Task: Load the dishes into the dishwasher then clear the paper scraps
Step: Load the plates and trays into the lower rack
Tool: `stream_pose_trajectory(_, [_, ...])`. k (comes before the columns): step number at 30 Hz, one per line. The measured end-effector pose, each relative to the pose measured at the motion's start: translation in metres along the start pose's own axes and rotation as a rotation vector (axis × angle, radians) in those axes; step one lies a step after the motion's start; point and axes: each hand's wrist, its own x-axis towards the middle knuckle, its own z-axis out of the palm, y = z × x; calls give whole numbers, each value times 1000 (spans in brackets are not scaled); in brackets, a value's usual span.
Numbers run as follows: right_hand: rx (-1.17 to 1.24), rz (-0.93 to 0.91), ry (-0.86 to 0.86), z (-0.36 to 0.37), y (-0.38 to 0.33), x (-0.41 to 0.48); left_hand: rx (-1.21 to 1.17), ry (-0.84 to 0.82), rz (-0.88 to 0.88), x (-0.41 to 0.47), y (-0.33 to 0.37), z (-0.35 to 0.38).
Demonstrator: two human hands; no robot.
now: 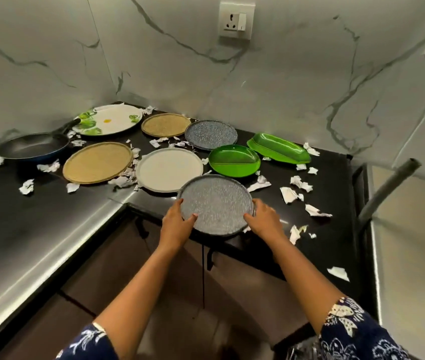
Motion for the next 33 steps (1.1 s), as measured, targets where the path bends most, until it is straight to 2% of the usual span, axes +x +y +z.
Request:
stream_pose_trajectory(4, [34, -6, -9, 8, 3, 15, -173, 128, -66, 1, 7, 19])
stream_pose_trajectory(8, [335, 102, -7, 5, 16, 38, -353, 245, -143, 6, 8, 23])
stream_pose_trajectory(11, [483, 147, -67, -3, 20, 49, -645, 264, -227, 9, 24, 19])
stream_pose_trajectory(13, [549, 138, -98, -6, 20, 48, -829, 226, -239, 9, 37, 12])
stream_pose_trajectory(16, [692, 125, -120, -10, 13, 44, -954, 189, -253, 11, 44, -9])
stream_pose_trajectory(18, [801, 104, -145, -16, -3, 41, -1006, 232, -235, 15, 45, -26])
stream_pose_trajectory(21, [869, -26, -219, -20, -43, 48, -1070, 360, -200, 32, 43, -55])
stream_pose_trajectory(24, [791, -165, -282, -11, -90, 73, -1102, 561, -183, 56, 29, -90])
stream_pose_trajectory(28, [493, -255, -180, 15, -138, 144, -1178, 777, -177, 87, 7, -138])
stream_pose_trajectory(31, [184, -271, -120, 36, -169, 198, -1200, 839, -172, 112, -12, -167])
stream_pose_trajectory(33, [-24, -257, -152, 53, -179, 224, -1213, 846, -217, 128, -26, -180])
